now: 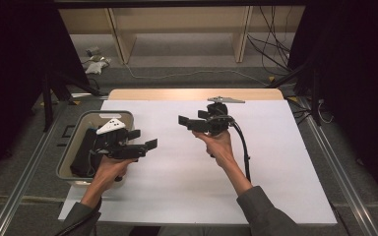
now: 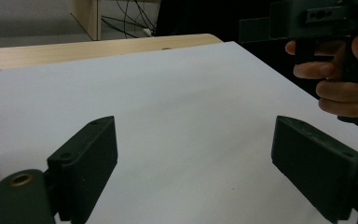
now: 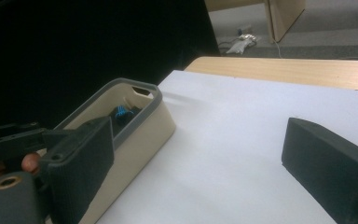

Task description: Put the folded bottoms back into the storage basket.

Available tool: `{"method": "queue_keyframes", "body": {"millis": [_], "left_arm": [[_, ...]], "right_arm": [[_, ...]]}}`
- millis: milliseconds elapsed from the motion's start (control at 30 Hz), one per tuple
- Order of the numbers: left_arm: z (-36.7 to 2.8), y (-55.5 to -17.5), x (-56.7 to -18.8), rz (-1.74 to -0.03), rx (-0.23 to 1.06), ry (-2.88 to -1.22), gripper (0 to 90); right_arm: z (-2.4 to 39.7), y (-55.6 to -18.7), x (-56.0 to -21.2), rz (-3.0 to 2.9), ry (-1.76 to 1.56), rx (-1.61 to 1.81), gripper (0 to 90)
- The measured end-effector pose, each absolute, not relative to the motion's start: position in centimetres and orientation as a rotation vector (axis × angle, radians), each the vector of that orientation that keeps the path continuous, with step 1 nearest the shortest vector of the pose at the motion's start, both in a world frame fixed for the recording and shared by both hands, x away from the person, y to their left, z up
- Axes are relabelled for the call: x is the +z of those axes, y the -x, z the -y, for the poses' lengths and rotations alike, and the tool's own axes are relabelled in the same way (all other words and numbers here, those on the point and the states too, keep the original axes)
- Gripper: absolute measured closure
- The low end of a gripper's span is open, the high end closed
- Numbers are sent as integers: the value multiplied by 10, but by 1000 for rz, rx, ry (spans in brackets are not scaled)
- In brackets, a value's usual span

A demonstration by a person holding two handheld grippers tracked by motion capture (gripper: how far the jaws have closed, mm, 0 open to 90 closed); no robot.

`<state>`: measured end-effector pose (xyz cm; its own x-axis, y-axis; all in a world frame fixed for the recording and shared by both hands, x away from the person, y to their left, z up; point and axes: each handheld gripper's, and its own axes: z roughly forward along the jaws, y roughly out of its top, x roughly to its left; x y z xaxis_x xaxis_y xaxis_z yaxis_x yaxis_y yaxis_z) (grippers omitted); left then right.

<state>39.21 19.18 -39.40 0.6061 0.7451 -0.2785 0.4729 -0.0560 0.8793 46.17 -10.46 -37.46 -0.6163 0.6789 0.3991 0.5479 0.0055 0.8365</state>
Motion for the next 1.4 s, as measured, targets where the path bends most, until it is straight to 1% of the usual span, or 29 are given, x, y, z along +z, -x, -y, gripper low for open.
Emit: {"method": "queue_keyframes", "body": {"millis": [533, 833, 1033, 1400], "left_arm": [[-184, -382, -399, -947, 336, -1696, 138], [-180, -377, -403, -919, 338, -1675, 134], [-178, -374, -407, -919, 331, -1702, 127], [-176, -367, -413, -892, 345, -1696, 121]], "right_arm": [[129, -449, -384, -2094, -1279, 1683, 101], [147, -434, -390, -2072, -1238, 1694, 100], [156, -425, -394, -2072, -1228, 1698, 95], [167, -410, -404, -2077, -1183, 1648, 95]]}}
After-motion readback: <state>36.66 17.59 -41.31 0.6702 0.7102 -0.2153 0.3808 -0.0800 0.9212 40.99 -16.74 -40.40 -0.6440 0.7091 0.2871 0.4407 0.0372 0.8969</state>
